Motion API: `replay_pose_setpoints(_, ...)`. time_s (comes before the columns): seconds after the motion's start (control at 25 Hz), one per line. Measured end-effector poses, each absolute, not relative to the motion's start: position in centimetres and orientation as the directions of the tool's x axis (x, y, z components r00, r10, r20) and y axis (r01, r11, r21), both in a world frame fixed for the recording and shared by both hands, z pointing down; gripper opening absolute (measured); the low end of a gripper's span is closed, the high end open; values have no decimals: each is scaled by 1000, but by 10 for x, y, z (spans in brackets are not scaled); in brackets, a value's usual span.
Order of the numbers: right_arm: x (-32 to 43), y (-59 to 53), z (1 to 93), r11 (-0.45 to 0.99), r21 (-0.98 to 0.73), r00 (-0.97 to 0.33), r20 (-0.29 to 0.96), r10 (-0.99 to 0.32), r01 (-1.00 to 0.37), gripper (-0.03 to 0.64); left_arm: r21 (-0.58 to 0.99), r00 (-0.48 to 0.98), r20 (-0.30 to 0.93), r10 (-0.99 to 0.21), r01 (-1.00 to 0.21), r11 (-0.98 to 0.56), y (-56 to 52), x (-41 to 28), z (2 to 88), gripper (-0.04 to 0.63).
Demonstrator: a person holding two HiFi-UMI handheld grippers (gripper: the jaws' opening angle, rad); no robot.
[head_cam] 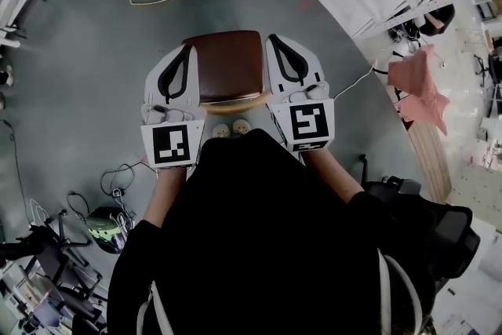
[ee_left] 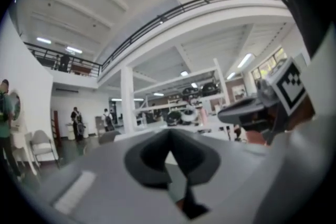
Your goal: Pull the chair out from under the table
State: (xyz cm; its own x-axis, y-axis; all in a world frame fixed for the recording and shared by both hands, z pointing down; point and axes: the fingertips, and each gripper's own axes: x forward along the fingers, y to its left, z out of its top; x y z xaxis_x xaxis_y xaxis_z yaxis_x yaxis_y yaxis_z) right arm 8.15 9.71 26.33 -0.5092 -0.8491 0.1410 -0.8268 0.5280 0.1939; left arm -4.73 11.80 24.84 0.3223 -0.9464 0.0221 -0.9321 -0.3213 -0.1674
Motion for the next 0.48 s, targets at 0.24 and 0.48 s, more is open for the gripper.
replay_pose_setpoints(0.24,82,102,260,514,174,-500,121,-858,-840,20,-165,307,26,-951,-937,-307,124,-53,249,8)
replay_pose_setpoints(0.48,82,106,258,510,176,-498,110,-860,-842,20,-179,308,26,-951,-935,-307,128,-52,250,8)
